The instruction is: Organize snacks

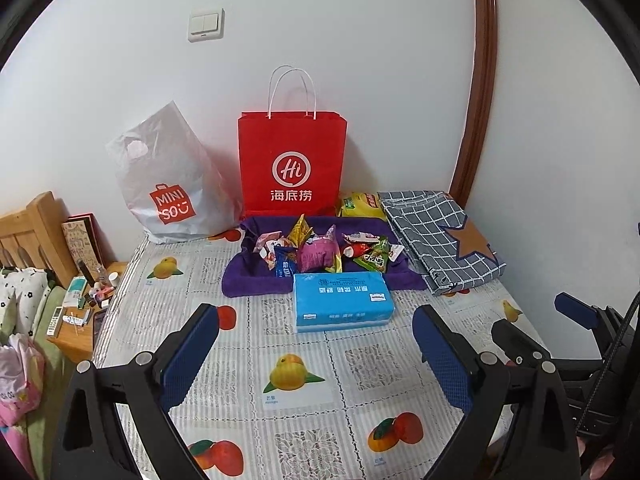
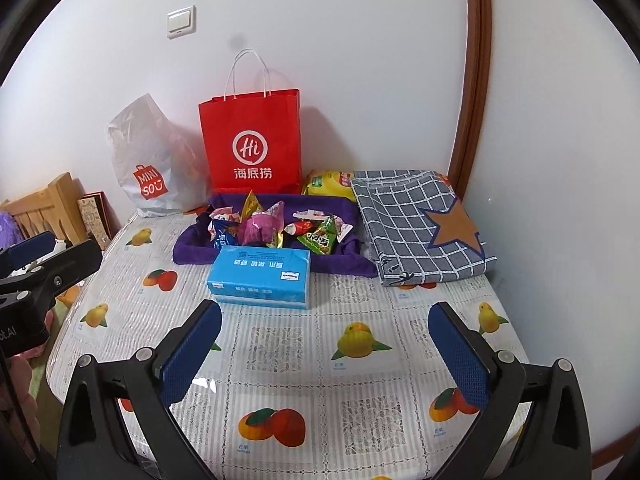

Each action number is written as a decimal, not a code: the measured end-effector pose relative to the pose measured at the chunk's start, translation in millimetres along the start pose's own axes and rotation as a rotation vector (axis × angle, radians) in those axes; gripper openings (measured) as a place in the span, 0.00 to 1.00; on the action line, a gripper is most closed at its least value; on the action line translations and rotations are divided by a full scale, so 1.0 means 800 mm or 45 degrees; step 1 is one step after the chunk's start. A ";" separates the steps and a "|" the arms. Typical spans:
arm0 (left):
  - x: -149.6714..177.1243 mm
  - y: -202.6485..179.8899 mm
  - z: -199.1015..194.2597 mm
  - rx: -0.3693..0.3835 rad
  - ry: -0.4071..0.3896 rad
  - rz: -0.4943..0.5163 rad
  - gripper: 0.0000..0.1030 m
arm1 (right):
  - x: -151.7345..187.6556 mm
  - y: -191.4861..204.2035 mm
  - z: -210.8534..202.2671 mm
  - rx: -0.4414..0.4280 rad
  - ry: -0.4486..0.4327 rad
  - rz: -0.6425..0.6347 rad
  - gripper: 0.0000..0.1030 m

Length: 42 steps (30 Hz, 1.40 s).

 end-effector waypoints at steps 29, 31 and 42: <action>0.002 0.001 0.000 -0.003 0.002 0.004 0.95 | 0.004 0.001 -0.009 -0.002 -0.012 -0.009 0.99; 0.002 0.001 0.000 -0.006 0.004 0.003 0.95 | 0.004 0.003 -0.010 -0.002 -0.014 -0.011 0.99; 0.004 0.003 0.000 -0.001 0.004 0.001 0.95 | 0.003 0.004 -0.010 -0.006 -0.017 -0.011 0.99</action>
Point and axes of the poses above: each gripper's, at about its wrist camera, not at the fingertips, and z roughly the way its jaws point, y to its left, x to its underside, the point moved 3 cm from there along z, roughly the way its jaws point, and after that the axes turned 15 degrees about y, right-handed, at the moved point
